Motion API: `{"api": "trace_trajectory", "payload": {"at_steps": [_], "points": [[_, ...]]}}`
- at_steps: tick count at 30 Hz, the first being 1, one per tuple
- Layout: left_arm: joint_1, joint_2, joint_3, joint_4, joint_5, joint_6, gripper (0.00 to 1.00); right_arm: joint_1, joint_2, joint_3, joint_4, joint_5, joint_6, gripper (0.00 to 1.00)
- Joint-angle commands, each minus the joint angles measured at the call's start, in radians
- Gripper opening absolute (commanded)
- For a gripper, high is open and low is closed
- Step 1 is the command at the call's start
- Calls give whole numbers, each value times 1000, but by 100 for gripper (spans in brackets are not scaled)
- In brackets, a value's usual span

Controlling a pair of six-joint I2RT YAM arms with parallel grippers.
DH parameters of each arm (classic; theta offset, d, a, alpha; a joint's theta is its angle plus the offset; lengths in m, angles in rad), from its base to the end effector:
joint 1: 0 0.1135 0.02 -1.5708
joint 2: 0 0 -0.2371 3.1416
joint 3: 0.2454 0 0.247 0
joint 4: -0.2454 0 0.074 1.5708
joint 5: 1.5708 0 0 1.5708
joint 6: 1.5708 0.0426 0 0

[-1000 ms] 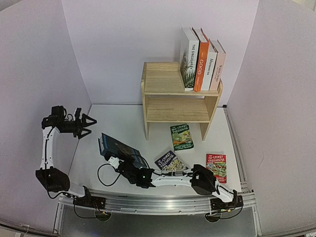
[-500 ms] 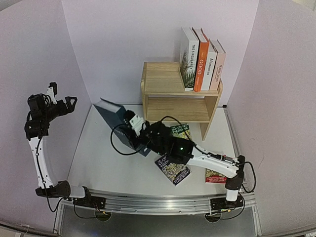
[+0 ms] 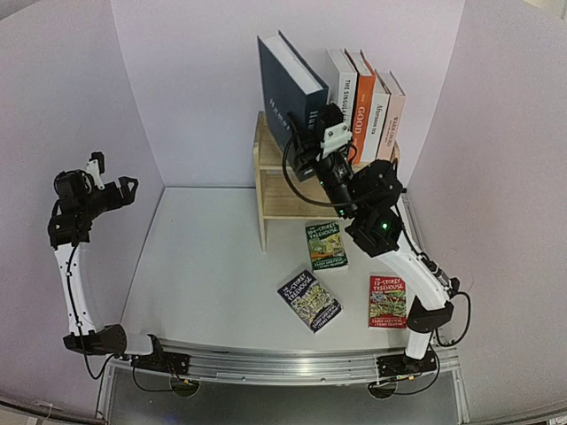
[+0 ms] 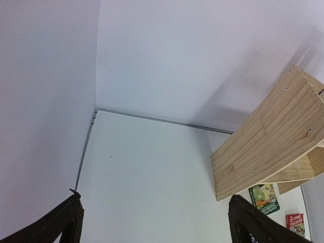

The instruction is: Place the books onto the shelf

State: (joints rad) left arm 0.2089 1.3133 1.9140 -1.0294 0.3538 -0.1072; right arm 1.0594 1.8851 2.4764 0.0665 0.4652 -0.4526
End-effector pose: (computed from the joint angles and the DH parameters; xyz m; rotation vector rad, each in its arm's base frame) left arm 0.2251 0.0326 0.4803 -0.0866 1.9807 -0.2873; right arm 0.1867 0.2937 0.5909 -0.3012 0.9516 0.3437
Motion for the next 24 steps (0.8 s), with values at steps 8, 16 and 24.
{"api": "trace_trajectory", "payload": {"at_steps": [8,16,24], "points": [[1,-18,-33,6,-9,31,100,-183,132,10,253,107,-102,13],[-3,-24,-44,7,-17,41,100,-249,151,-50,283,161,-77,16],[-6,-24,-48,7,-14,48,100,-269,164,-50,289,182,-50,32]]}}
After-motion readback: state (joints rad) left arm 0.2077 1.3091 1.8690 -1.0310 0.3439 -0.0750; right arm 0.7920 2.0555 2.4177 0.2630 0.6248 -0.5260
